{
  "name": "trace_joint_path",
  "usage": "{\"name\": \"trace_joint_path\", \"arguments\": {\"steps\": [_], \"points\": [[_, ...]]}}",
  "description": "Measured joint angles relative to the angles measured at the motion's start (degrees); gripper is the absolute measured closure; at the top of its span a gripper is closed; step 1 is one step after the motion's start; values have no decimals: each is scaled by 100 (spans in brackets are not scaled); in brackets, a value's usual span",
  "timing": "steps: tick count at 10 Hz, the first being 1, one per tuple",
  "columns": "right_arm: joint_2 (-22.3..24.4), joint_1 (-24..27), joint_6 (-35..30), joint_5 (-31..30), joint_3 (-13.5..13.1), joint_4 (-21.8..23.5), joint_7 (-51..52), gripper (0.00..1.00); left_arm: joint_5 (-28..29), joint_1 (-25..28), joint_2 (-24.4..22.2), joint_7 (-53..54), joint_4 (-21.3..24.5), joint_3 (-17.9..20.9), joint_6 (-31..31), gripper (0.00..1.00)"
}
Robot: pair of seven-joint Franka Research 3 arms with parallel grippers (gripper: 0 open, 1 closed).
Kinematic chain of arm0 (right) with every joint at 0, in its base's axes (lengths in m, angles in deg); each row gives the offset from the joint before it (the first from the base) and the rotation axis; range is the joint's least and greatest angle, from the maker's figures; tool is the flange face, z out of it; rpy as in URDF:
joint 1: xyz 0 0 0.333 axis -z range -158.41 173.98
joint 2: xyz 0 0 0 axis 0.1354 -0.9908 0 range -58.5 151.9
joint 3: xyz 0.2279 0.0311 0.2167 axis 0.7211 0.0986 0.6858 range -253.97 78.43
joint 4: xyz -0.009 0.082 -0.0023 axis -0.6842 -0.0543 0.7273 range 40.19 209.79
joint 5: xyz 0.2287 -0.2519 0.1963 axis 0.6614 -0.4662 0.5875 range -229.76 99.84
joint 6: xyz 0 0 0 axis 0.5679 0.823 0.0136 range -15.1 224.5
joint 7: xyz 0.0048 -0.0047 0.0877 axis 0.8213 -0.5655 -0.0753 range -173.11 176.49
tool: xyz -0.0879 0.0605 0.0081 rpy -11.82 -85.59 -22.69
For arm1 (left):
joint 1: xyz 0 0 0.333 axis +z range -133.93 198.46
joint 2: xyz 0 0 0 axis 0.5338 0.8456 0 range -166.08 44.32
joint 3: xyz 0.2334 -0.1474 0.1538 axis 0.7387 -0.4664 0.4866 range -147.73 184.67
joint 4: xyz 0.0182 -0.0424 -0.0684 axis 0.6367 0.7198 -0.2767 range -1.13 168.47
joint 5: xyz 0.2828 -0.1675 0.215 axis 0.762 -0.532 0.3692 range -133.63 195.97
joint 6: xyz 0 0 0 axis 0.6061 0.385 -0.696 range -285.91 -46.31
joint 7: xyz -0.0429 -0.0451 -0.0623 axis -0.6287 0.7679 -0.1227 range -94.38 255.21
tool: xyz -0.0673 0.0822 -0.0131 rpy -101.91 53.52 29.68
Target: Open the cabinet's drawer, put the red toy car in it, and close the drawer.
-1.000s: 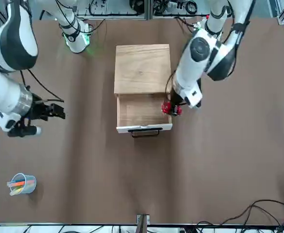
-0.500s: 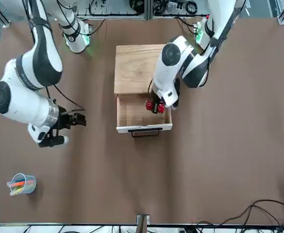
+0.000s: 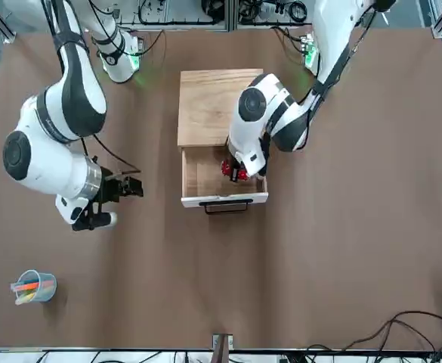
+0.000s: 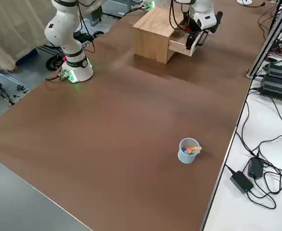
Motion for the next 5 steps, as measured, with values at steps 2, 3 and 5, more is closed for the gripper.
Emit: {"name": "trace_joint_path", "arguments": {"steps": [2,3,5], "points": [[-75,-4,9,200,4,0,0,0,83,-63,109,-91,-54,4,0,54],[-126,-22,111,288,9,-2,0,0,100,-63,116,-96,-91,10,-4,41],[-217,-90,321,446,13,-4,1,0,134,-67,116,-97,-155,15,-2,27]]}}
